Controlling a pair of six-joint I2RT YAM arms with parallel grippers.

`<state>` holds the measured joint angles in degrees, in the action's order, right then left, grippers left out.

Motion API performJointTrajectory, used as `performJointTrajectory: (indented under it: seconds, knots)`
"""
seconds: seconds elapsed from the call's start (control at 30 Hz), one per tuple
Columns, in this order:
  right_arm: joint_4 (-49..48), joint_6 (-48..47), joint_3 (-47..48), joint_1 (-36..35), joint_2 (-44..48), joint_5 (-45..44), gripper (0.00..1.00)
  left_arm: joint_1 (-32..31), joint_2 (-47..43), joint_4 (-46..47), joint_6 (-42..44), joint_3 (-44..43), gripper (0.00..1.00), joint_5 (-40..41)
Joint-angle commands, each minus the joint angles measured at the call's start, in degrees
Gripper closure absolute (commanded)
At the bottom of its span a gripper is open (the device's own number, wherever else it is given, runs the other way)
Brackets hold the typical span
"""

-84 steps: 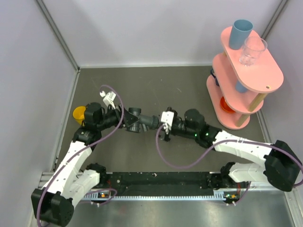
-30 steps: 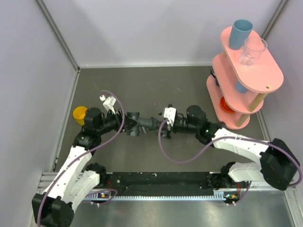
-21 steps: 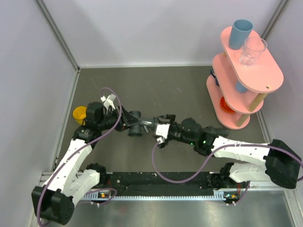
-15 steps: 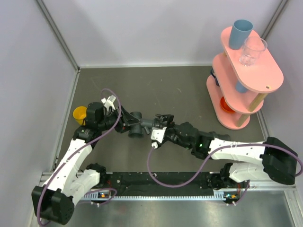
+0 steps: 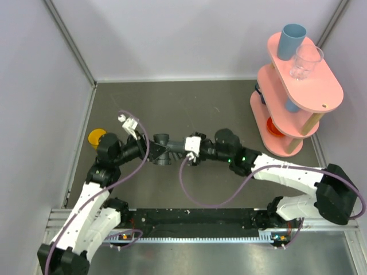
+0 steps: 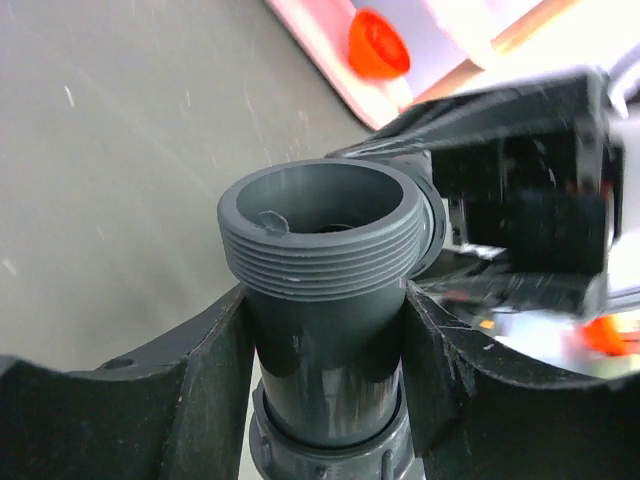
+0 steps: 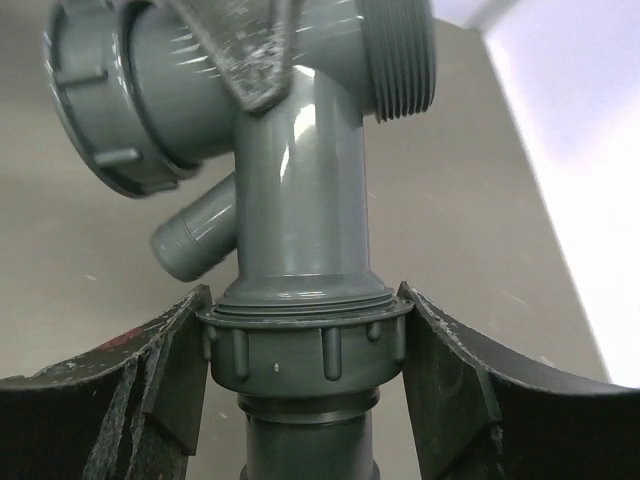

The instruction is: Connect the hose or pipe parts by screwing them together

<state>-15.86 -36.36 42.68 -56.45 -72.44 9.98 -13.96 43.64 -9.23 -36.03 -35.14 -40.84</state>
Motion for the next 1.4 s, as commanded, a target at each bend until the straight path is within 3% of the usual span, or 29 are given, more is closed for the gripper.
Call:
performJointTrajectory:
  seconds: [0.0,0.1,0.2,0.3,0.33,0.43,0.6,0.83,0.93,1.17,1.27,1.3,1.37]
  knots:
    - [2.94,17.60,9.61,11.42,-5.22,28.76,0.81,-1.07,-9.78,21.25,18.01,9.18,1.00,-5.57]
    - [7.92,19.31,14.97,13.37,-9.10,34.57,0.74,-1.07,-9.19,19.79,23.80,9.12,1.00,-5.83]
    - [13.11,20.45,20.24,13.91,-11.22,31.25,0.70,-1.07,-6.91,14.43,28.29,7.37,1.00,-5.75]
    - [13.41,19.49,20.70,13.99,-11.32,27.30,0.55,-1.07,-5.94,9.17,26.81,4.91,1.00,-1.88]
    - [12.61,19.31,18.87,13.91,-10.01,26.33,0.39,-1.07,-5.85,7.93,25.93,4.73,1.00,-1.44]
    - [8.14,17.64,13.16,13.91,-7.02,23.43,0.18,-0.99,-5.67,7.66,19.09,4.46,1.00,2.95]
    - [-0.48,11.59,2.25,10.66,2.03,14.48,0.05,-0.99,-4.45,4.41,5.47,1.13,1.00,6.81]
    - [-9.35,0.87,-7.67,0.30,5.74,-6.62,0.04,-0.90,5.48,-12.99,-5.97,-8.72,1.00,5.70]
    - [-16.12,-4.76,-9.80,-3.75,5.12,-14.18,0.04,-0.72,8.74,-12.92,-9.84,-8.90,1.00,-0.44]
    - [-18.42,-8.72,-8.40,-6.31,1.87,-15.16,0.06,-0.28,11.29,-8.70,-15.29,-6.80,1.00,-5.82]
    - [-17.72,-8.56,-7.70,-6.66,0.82,-15.34,0.24,0.16,11.64,-4.49,-17.84,-5.30,1.00,-8.72]
    - [-17.63,-8.38,-7.70,-6.57,0.73,-15.25,0.36,0.24,11.73,-4.04,-17.93,-5.21,1.00,-9.69]
    - [-17.19,-7.51,-7.43,-6.57,0.81,-14.90,0.49,0.33,11.73,-4.39,-16.19,-5.56,1.00,-9.70]
